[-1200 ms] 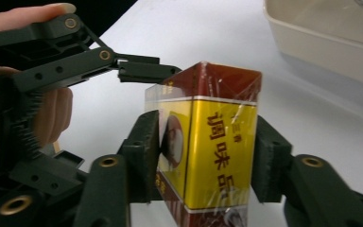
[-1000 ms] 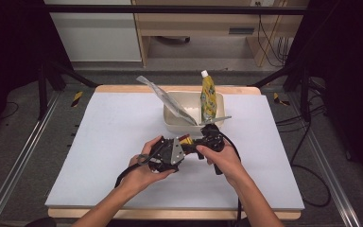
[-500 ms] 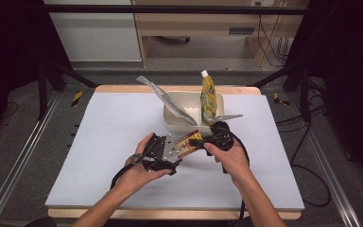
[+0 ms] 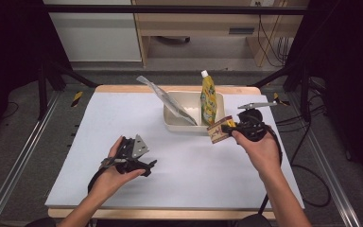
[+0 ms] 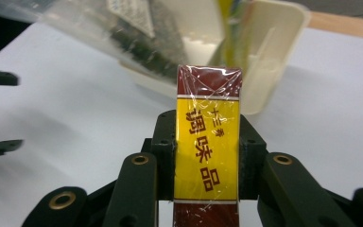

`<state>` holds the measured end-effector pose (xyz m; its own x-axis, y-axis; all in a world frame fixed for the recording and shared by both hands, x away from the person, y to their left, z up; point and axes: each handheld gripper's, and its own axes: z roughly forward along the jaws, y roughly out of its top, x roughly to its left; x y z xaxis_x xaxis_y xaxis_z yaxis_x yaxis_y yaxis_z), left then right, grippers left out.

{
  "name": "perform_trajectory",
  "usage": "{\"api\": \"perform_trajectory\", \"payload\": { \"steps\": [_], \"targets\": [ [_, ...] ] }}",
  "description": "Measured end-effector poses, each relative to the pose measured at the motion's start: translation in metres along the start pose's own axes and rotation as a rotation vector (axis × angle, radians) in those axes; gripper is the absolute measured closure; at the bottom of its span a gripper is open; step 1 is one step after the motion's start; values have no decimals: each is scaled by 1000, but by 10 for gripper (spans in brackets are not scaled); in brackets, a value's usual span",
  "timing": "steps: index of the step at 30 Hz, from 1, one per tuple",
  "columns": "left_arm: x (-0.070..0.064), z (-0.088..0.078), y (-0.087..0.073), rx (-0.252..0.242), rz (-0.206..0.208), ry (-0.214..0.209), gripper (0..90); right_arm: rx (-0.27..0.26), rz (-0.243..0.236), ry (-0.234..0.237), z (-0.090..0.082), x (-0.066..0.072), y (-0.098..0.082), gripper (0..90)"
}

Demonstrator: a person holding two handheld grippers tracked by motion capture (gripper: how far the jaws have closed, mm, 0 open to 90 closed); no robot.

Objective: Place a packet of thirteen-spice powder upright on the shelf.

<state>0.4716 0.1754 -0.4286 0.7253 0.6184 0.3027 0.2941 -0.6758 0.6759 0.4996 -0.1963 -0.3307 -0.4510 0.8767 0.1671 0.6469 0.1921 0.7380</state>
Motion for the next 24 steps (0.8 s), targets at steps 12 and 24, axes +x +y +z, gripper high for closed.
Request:
{"api": "perform_trajectory", "payload": {
  "steps": [12,24],
  "targets": [
    [27,-13,-33,39,-104,38,63,32,6,-152,-15,-23,44,681],
    [31,-27,-51,13,-167,70,63,9,-18,-220,-7,-20,95,681]
  ]
}}
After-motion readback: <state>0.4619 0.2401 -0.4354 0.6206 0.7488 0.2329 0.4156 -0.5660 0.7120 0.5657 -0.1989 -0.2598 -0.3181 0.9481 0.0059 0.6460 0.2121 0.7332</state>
